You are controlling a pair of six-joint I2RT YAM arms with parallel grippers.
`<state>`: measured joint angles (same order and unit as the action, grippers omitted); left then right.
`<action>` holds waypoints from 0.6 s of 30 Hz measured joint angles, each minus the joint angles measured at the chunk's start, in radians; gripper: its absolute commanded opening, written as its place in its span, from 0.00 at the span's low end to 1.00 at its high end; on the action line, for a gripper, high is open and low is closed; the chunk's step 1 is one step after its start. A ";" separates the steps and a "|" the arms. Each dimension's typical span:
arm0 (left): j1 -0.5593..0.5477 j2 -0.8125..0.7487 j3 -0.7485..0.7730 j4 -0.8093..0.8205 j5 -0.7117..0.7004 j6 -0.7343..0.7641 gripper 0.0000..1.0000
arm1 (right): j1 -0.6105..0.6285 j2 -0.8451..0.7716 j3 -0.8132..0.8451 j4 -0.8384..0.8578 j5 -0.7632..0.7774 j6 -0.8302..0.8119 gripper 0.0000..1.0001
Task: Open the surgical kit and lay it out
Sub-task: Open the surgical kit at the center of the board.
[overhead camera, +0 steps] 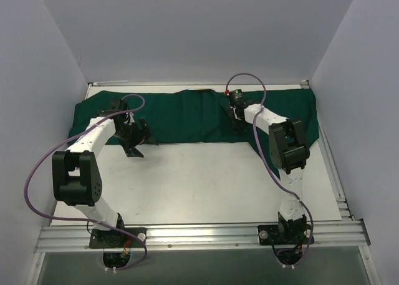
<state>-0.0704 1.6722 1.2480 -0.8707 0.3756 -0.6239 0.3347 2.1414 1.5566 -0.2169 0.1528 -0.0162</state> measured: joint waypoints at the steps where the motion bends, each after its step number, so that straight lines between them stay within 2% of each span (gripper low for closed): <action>1: 0.000 0.000 0.000 0.000 0.000 0.000 0.88 | 0.000 0.000 0.000 0.000 0.006 0.000 0.28; 3: 0.000 0.000 0.000 0.000 0.000 0.000 0.88 | 0.000 0.000 0.000 0.000 0.019 -0.001 0.18; 4: 0.000 0.000 0.000 0.000 0.000 0.000 0.88 | 0.000 0.000 0.000 0.000 0.025 -0.002 0.09; 7: 0.000 0.000 0.000 0.000 0.000 0.000 0.88 | 0.000 0.000 0.003 -0.001 0.035 0.000 0.02; 13: 0.000 0.000 0.000 0.000 -0.001 0.000 0.88 | 0.001 0.000 0.006 -0.005 0.021 0.004 0.00; 18: 0.000 0.000 0.000 -0.001 -0.002 0.000 0.89 | 0.008 -0.001 0.056 -0.073 -0.030 0.047 0.00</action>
<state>-0.0704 1.6722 1.2480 -0.8715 0.3737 -0.6235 0.3424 2.1407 1.6127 -0.2897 0.1230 0.0311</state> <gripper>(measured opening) 0.880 0.032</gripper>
